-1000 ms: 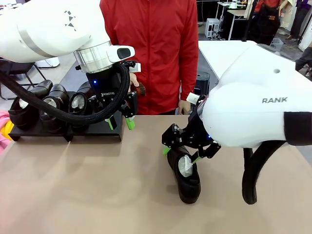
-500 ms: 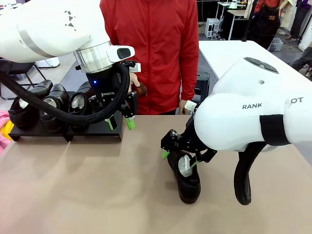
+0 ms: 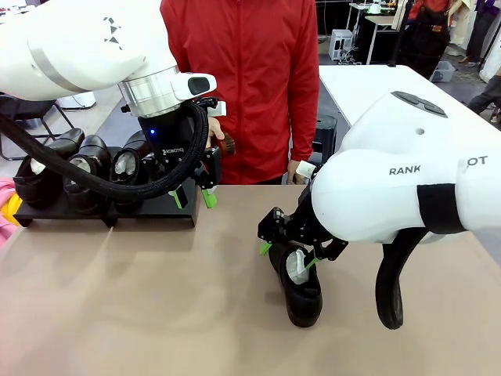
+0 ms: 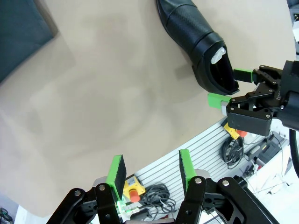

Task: Organize the shoes by placing them on the stand.
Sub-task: Place the Shoe from the middle of the table onto the Shoes Stand.

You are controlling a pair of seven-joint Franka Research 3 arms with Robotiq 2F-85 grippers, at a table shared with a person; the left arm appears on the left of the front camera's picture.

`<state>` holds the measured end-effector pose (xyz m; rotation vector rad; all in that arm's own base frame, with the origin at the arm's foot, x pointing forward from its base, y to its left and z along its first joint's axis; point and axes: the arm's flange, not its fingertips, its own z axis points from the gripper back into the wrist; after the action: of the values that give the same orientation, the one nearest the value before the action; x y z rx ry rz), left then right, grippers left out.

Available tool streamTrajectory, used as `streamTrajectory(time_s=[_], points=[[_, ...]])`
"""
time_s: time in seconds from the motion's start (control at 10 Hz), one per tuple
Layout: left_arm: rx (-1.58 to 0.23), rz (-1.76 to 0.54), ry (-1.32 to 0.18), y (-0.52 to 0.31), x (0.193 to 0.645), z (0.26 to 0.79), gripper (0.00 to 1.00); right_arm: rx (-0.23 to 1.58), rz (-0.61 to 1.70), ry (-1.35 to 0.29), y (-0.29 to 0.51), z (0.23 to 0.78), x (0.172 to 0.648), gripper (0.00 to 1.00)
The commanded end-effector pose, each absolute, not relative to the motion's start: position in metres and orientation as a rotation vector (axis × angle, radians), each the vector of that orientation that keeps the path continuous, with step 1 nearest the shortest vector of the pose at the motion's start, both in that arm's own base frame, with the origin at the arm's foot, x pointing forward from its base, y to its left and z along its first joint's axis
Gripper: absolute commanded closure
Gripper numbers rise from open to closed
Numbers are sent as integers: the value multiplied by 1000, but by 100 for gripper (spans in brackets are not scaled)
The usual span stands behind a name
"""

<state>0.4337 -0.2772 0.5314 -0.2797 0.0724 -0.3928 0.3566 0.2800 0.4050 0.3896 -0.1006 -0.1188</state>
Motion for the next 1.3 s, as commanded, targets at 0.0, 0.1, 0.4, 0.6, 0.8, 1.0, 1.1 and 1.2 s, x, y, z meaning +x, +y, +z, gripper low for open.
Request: streamTrajectory(time_s=[0.0,0.1,0.4,0.6,0.8,1.0,1.1,1.2], points=[[-285,-389,73,-275,433,533,39,393,-132,-115,284,409,358,0],[-285,-389,73,-275,433,533,39,390,-119,-101,280,405,357,0],[-192,-305,30,-312,410,517,39,339,-362,-233,203,457,346,0],[-131,-135,-17,-350,386,505,39,305,-561,-284,156,465,355,0],[-241,137,17,-370,396,468,39,273,-737,-325,121,463,350,0],[-154,223,33,-397,394,457,39,211,-877,-336,103,459,347,0],[-163,246,23,-406,393,450,39,294,-718,-329,105,474,370,0],[-182,289,44,-414,393,441,39,294,-718,-329,105,474,370,0]])
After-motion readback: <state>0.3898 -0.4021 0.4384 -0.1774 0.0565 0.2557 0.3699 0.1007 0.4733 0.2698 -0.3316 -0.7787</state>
